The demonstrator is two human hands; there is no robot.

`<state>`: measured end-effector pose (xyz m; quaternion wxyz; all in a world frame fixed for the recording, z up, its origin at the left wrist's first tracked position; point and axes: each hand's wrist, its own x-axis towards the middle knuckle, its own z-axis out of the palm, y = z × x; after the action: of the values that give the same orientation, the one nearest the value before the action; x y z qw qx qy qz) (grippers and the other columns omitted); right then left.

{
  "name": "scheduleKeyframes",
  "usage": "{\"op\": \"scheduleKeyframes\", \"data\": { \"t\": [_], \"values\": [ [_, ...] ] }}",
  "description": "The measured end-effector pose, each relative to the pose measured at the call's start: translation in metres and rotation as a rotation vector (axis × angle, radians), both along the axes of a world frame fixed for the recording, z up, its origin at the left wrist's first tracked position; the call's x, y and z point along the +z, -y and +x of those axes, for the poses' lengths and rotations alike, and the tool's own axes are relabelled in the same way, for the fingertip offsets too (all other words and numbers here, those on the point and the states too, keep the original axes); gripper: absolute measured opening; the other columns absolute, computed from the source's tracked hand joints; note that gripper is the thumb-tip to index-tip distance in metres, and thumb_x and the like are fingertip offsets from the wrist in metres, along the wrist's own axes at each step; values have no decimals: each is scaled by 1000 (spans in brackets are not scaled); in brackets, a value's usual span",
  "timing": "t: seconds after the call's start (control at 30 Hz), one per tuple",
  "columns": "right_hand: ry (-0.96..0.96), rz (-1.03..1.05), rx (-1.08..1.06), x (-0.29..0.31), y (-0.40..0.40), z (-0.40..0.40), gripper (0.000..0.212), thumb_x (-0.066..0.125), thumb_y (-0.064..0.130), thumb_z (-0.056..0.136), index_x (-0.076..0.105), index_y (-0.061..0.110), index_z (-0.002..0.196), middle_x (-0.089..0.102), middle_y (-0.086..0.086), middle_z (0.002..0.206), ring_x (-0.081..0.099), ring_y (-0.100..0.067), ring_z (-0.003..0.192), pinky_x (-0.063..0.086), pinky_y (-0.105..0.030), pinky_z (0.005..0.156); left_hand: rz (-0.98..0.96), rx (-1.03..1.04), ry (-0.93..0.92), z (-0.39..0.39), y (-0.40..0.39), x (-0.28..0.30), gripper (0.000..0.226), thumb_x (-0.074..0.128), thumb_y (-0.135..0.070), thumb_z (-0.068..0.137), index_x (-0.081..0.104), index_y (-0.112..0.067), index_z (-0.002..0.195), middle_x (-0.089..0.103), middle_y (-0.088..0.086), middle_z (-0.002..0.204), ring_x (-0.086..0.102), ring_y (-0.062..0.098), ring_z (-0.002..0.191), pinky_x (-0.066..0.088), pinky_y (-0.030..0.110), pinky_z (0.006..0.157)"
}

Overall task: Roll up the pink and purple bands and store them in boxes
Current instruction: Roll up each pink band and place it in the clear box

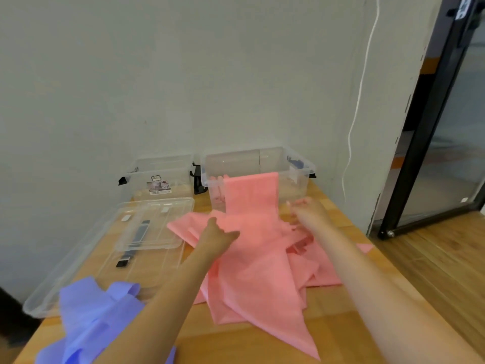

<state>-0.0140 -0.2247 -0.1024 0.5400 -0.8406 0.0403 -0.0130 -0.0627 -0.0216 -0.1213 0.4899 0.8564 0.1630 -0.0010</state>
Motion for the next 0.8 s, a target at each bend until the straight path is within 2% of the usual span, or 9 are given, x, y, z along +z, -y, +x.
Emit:
{"op": "scheduleKeyframes", "data": {
  "t": [0.13,0.27,0.37,0.47,0.53,0.6,0.63,0.73,0.8],
  "values": [
    [-18,-234,50,-48,-10,-59,23,63,29,84,65,8,95,66,-9,98,60,-25,94,42,-29,77,316,-81,39,-37,8,-29,64,59,-26,87,29,-9,141,49,11,135,47,25,123,37,28,94],
    [1,-240,53,-63,-16,-98,37,69,22,79,56,10,112,61,-3,106,56,-22,100,34,-22,70,506,-137,69,-60,16,-49,69,61,-30,84,27,-12,141,55,9,127,49,26,118,40,29,91],
    [87,-131,13,-57,-15,-101,36,67,6,77,57,11,112,58,4,84,52,-10,75,32,-15,57,336,-64,223,-63,15,-44,57,56,-7,83,40,-15,136,59,2,105,55,19,101,40,23,79],
    [218,-88,-14,-44,-12,-102,35,66,-1,77,60,12,109,50,8,69,48,-2,65,36,-8,59,215,-59,409,-65,18,-30,49,53,6,82,51,-16,125,54,-9,78,52,6,73,35,17,62],
    [329,-160,-21,-39,-8,-105,32,67,0,77,63,14,106,49,10,66,52,-7,66,40,-17,66,129,-29,447,-68,20,-22,47,54,8,81,53,-14,122,54,-9,76,51,3,70,39,19,61],
    [389,-263,-28,-37,-3,-107,31,67,3,78,64,17,105,50,10,68,56,-15,73,46,-27,73,50,13,359,-74,20,-19,46,59,2,82,50,-14,124,56,-6,84,53,9,74,42,20,61],
    [416,-255,-27,-36,-1,-108,30,67,2,78,65,17,104,51,10,68,57,-16,75,46,-26,73,34,27,283,-77,21,-20,46,63,-5,82,48,-14,125,57,-4,91,54,12,79,41,21,63],
    [395,116,-13,-35,3,-112,27,63,-7,78,63,16,94,51,5,66,55,-16,74,40,-6,67,90,25,118,-89,23,-32,52,67,-25,82,45,-10,127,57,3,109,53,16,95,39,23,76],
    [281,375,50,-36,2,-116,32,60,-11,79,60,18,95,53,2,73,54,-13,77,41,-5,67,113,38,60,-95,26,-39,55,66,-32,83,46,-6,127,55,4,107,53,19,100,36,22,76]
  ]
}}
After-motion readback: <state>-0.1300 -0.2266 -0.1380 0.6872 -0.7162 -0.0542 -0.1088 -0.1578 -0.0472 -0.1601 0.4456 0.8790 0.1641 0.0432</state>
